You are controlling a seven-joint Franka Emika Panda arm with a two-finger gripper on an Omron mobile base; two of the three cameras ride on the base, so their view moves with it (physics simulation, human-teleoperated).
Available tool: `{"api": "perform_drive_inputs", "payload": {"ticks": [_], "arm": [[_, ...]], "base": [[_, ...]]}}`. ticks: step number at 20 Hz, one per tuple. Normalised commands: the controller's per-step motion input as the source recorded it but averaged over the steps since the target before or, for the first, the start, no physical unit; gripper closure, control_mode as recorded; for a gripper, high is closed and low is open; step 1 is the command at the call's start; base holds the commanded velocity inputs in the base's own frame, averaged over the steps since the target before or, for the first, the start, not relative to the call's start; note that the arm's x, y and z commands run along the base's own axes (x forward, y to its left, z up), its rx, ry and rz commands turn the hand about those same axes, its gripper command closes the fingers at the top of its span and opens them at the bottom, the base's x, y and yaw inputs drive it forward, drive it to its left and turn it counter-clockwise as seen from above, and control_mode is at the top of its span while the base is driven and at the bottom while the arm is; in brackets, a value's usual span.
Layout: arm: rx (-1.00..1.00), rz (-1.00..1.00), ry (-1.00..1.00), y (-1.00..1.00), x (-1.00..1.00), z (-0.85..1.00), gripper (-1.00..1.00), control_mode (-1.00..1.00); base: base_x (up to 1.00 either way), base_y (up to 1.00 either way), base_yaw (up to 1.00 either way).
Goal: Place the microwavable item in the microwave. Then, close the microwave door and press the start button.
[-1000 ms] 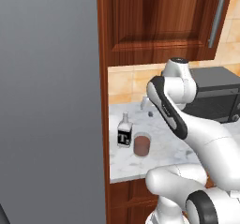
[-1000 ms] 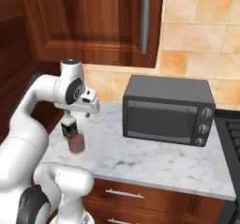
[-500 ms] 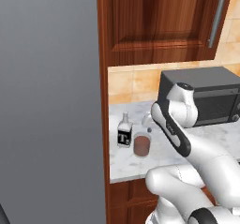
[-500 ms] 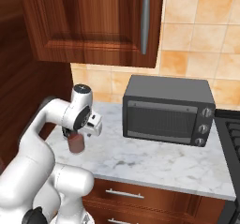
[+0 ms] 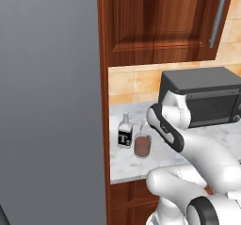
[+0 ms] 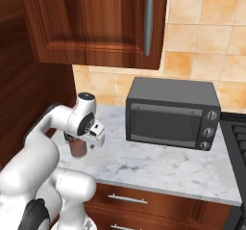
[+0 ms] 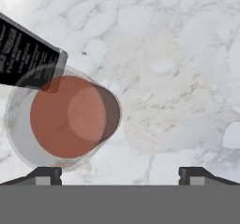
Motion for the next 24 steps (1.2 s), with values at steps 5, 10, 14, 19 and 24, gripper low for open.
{"api": "perform_drive_inputs", "payload": {"ticks": [5, 10, 14, 19, 24], "arm": [[0.0, -0.07, 0.15, 0.03, 0.29, -0.22, -1.0, -1.0], [0.0, -0.07, 0.08, 0.08, 0.16, -0.23, -1.0, -1.0], [0.0, -0.08, 0.02, 0.11, 0.14, -0.33, -1.0, -1.0], [-0.06, -0.09, 0.0, 0.08, 0.1, -0.39, -1.0, -1.0], [-0.03, -0.1, 0.03, 0.0, 0.27, -0.26, -1.0, -1.0]], "base": [[0.0, 0.0, 0.0], [0.0, 0.0, 0.0], [0.0, 0.0, 0.0], [0.0, 0.0, 0.0], [0.0, 0.0, 0.0]]}}
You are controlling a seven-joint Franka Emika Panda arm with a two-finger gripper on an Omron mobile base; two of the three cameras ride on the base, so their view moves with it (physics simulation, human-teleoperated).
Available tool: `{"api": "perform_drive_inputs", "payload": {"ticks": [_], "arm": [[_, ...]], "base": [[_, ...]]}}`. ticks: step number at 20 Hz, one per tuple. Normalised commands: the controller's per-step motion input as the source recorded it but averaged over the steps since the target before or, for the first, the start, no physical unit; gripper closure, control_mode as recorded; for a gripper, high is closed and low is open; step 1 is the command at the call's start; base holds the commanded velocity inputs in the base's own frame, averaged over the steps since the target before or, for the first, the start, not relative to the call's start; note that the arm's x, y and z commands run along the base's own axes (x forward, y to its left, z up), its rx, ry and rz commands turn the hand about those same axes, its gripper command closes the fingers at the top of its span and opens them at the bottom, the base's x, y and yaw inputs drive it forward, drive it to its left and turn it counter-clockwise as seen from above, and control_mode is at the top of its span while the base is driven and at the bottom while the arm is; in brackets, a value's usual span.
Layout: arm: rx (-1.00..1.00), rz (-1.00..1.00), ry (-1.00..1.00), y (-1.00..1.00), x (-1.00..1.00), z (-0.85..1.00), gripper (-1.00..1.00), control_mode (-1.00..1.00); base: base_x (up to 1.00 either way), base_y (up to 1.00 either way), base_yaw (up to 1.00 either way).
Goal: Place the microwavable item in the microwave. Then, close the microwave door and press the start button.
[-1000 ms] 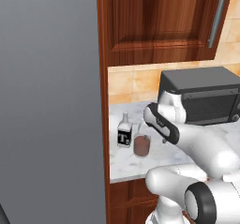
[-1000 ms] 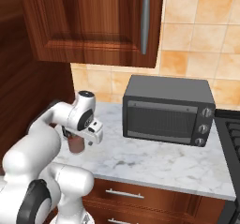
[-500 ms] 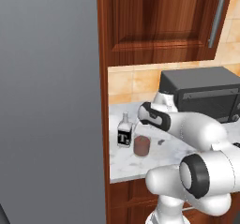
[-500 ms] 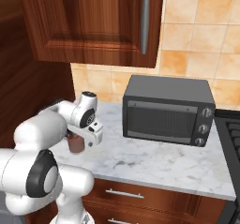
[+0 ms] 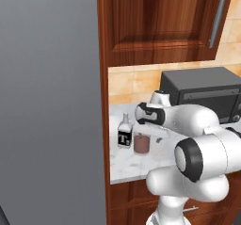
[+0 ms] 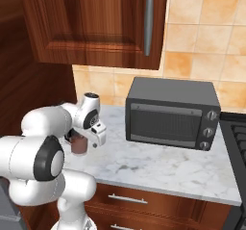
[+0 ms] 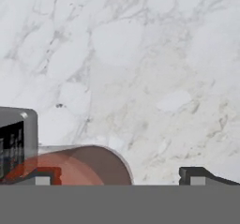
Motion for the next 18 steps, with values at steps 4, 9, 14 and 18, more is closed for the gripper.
{"api": "perform_drive_inputs", "payload": {"ticks": [4, 9, 14, 18], "arm": [[-0.01, -0.04, 0.01, 0.02, -0.26, -0.49, -1.0, -1.0], [-0.06, 0.0, -0.08, 0.39, -0.93, -0.63, 1.0, -1.0], [-0.04, -0.03, -0.01, 0.45, -0.14, -0.34, 1.0, -1.0], [0.0, -0.04, 0.0, 0.05, -0.07, -0.23, 1.0, -1.0]], "base": [[0.0, 0.0, 0.0], [0.0, 0.0, 0.0], [0.0, 0.0, 0.0], [0.0, 0.0, 0.0]]}}
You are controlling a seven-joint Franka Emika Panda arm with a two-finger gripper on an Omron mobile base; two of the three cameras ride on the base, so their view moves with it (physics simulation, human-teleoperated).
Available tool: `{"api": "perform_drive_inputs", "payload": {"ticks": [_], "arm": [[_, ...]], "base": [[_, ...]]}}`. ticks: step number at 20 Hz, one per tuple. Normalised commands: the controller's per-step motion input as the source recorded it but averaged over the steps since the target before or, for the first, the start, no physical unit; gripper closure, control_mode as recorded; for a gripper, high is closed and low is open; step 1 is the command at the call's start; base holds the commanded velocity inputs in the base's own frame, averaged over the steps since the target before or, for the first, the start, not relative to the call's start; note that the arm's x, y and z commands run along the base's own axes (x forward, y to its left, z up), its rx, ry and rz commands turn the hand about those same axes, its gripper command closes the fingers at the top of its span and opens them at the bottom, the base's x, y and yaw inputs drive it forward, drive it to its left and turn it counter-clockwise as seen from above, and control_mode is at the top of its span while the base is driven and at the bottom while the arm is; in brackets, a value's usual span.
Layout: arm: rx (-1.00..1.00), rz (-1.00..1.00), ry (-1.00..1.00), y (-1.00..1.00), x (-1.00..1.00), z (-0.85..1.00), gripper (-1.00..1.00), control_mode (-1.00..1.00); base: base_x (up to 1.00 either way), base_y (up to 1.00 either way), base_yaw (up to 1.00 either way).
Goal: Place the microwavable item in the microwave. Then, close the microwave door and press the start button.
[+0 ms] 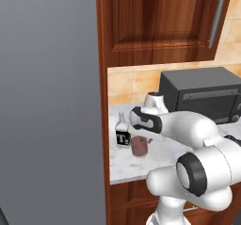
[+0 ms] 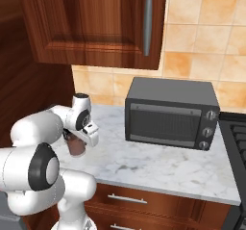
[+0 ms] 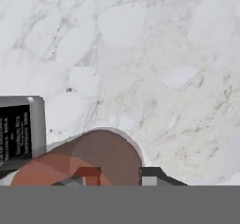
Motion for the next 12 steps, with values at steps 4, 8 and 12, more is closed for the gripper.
{"api": "perform_drive_inputs", "payload": {"ticks": [4, 8, 12], "arm": [[0.0, -0.06, -0.06, 0.0, -0.56, -0.03, 1.0, -1.0], [0.0, -0.11, -0.09, -0.13, -0.73, 0.05, 1.0, -1.0], [0.0, -0.14, -0.06, -0.12, -0.3, 0.41, 1.0, -1.0]], "base": [[0.0, 0.0, 0.0], [0.0, 0.0, 0.0], [0.0, 0.0, 0.0]]}}
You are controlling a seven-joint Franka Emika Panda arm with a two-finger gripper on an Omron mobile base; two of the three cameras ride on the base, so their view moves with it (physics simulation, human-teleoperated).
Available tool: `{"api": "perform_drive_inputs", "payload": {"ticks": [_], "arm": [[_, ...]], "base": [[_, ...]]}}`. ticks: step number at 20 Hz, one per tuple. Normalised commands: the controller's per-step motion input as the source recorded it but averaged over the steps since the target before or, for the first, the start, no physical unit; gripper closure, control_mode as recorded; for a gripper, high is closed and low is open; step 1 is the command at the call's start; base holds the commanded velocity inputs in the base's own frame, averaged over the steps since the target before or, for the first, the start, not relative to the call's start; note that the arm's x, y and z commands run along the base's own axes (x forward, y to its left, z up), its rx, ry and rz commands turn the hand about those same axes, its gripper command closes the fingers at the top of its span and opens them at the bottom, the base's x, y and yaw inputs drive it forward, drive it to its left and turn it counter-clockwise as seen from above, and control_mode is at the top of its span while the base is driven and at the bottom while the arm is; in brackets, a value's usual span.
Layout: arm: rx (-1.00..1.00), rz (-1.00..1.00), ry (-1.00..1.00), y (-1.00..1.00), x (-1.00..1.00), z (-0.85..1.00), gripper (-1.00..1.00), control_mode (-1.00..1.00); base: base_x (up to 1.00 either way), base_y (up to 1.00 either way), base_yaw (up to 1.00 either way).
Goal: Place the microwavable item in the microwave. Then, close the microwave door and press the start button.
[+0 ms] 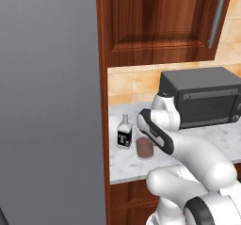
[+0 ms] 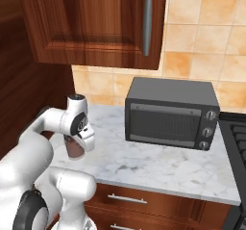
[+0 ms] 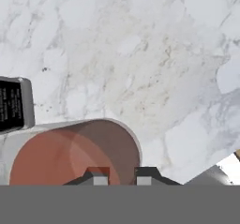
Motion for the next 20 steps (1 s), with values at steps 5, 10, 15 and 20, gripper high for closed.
{"api": "perform_drive_inputs", "payload": {"ticks": [5, 10, 15, 20], "arm": [[0.08, -0.13, -0.04, -0.11, -0.22, 0.92, 1.0, -1.0], [0.15, -0.16, 0.0, -0.14, -0.35, 1.0, 1.0, -1.0], [0.1, -0.16, 0.0, -0.11, -0.3, 0.98, 1.0, -1.0], [0.0, -0.14, -0.03, 0.02, -0.2, 0.57, 1.0, -1.0]], "base": [[0.0, 0.0, 0.0], [0.0, 0.0, 0.0], [0.0, 0.0, 0.0], [0.0, 0.0, 0.0]]}}
